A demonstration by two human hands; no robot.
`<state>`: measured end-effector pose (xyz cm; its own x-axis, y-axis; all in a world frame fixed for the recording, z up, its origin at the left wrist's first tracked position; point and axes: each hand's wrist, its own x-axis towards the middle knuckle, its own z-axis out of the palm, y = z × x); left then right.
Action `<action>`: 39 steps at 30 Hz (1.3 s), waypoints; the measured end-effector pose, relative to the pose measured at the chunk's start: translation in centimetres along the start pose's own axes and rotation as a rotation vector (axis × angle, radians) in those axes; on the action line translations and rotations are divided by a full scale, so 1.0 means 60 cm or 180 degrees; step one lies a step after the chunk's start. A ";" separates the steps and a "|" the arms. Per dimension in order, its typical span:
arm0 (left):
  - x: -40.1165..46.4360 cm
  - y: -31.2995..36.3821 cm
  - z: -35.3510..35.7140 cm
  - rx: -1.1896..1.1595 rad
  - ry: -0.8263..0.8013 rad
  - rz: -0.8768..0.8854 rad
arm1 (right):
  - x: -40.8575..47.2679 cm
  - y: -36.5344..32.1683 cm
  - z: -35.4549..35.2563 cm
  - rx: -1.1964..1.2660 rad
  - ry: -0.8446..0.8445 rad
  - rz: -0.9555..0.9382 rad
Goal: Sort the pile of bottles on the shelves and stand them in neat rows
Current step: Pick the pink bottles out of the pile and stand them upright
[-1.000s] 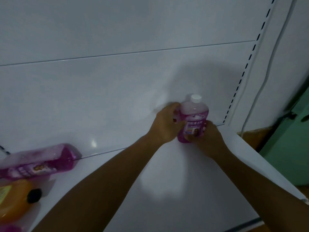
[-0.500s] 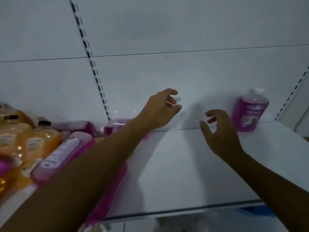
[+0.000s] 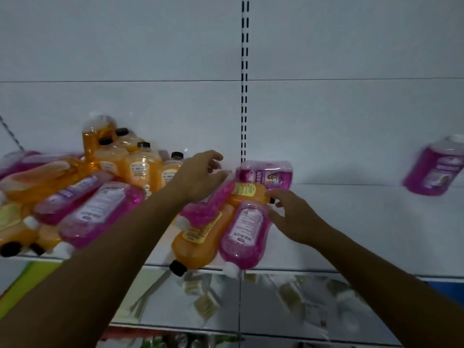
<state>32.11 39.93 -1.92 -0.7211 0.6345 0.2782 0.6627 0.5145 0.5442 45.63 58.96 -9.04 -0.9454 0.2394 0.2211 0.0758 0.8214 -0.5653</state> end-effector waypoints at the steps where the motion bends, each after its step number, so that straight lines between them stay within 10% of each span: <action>1: -0.014 -0.008 -0.003 0.0033 0.0026 -0.0033 | 0.000 -0.006 0.005 -0.0100 -0.0088 -0.0131; 12: -0.110 0.011 -0.006 0.0219 0.0099 0.0010 | -0.019 -0.004 0.044 -0.0477 -0.0482 -0.0901; 27: -0.141 0.010 -0.001 0.0188 0.0119 0.0290 | -0.046 -0.030 0.077 -0.1690 -0.0761 -0.0474; 39: -0.192 -0.013 0.100 0.1328 -0.0767 0.0881 | -0.068 -0.032 0.054 -0.1413 -0.0507 -0.0299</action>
<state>41.12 35.65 -10.31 -0.4746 0.8672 0.1508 0.8800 0.4637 0.1033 48.28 54.70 -11.44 -0.9888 0.0998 0.1109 0.0829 0.9856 -0.1472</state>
